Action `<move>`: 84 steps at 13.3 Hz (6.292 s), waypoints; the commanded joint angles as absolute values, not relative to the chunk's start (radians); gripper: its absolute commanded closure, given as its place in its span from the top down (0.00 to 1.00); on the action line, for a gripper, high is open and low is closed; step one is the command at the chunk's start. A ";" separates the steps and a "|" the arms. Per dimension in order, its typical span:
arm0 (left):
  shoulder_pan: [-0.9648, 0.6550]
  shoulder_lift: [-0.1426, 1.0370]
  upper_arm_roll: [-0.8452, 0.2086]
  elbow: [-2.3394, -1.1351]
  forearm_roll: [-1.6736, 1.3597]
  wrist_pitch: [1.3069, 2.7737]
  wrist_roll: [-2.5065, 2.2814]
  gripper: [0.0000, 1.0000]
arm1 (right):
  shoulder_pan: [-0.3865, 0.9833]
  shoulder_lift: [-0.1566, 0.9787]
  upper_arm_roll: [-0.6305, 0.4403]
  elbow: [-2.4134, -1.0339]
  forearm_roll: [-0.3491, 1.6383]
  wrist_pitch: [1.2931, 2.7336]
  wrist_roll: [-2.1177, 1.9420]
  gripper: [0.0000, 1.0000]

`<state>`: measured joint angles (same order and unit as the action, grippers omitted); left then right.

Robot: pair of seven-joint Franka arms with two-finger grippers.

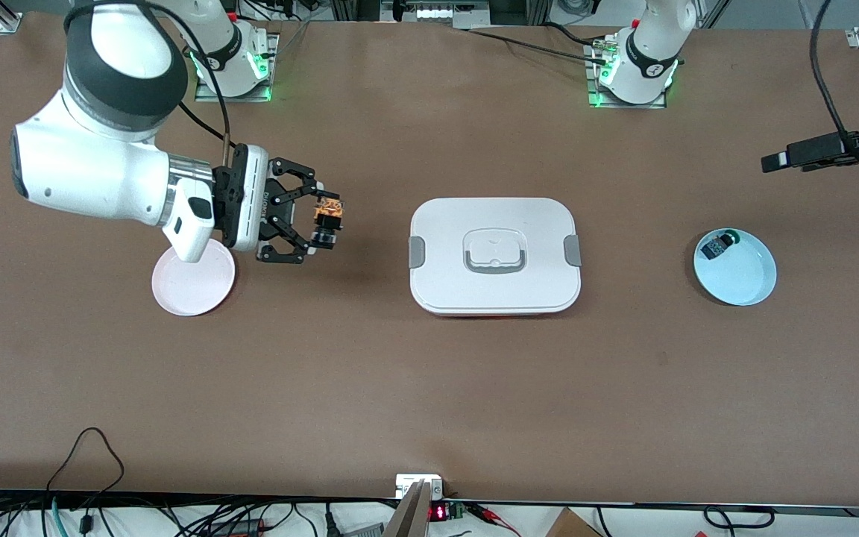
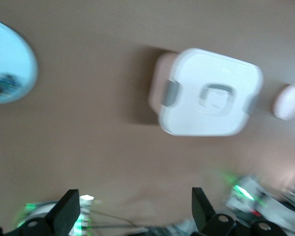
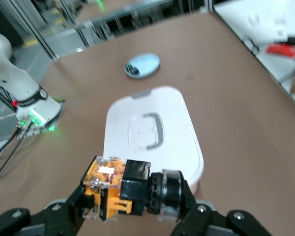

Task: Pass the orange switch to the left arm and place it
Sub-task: 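Carry the switch above the box while the left gripper reaches toward it, then grasp the switch with the left gripper while the right gripper holds it, then carry the switch to the blue plate while the right gripper withdraws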

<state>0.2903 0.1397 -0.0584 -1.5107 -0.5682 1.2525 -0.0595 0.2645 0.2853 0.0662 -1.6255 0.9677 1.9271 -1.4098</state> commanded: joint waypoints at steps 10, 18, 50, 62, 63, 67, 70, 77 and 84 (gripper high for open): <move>0.183 0.321 -0.117 -1.588 -1.221 1.316 -0.052 1.00 | 0.354 0.347 0.126 -1.629 1.540 1.998 -1.699 0.14; -0.015 0.322 -0.137 -1.638 -1.376 1.589 -0.054 1.00 | 0.460 0.455 0.176 -1.522 1.643 2.172 -1.726 0.14; -0.058 0.296 -0.123 -1.681 -1.407 1.667 -0.173 0.00 | 0.499 0.469 0.178 -1.528 1.693 2.224 -1.729 0.62; 0.021 0.250 -0.118 -1.651 -1.116 1.637 -0.196 0.00 | 0.477 0.446 0.178 -1.555 1.698 2.223 -1.709 1.00; 0.031 0.250 -0.120 -1.634 -1.021 1.629 -0.198 0.00 | 0.463 0.439 0.178 -1.568 1.697 2.223 -1.706 1.00; 0.046 0.232 -0.120 -1.620 -0.621 1.586 -0.184 0.00 | 0.362 0.390 0.169 -1.679 1.577 2.177 -1.684 1.00; 0.048 0.235 -0.121 -1.626 -0.302 1.574 -0.163 0.00 | 0.336 0.345 0.082 -1.739 1.386 2.087 -1.545 1.00; 0.149 0.365 -0.120 -1.649 0.073 1.646 -0.068 0.00 | 0.287 0.261 -0.077 -1.740 0.933 1.761 -0.886 1.00; 0.241 0.537 -0.120 -1.654 0.276 1.856 0.050 0.00 | 0.294 0.204 -0.074 -1.701 0.414 1.720 -0.059 1.00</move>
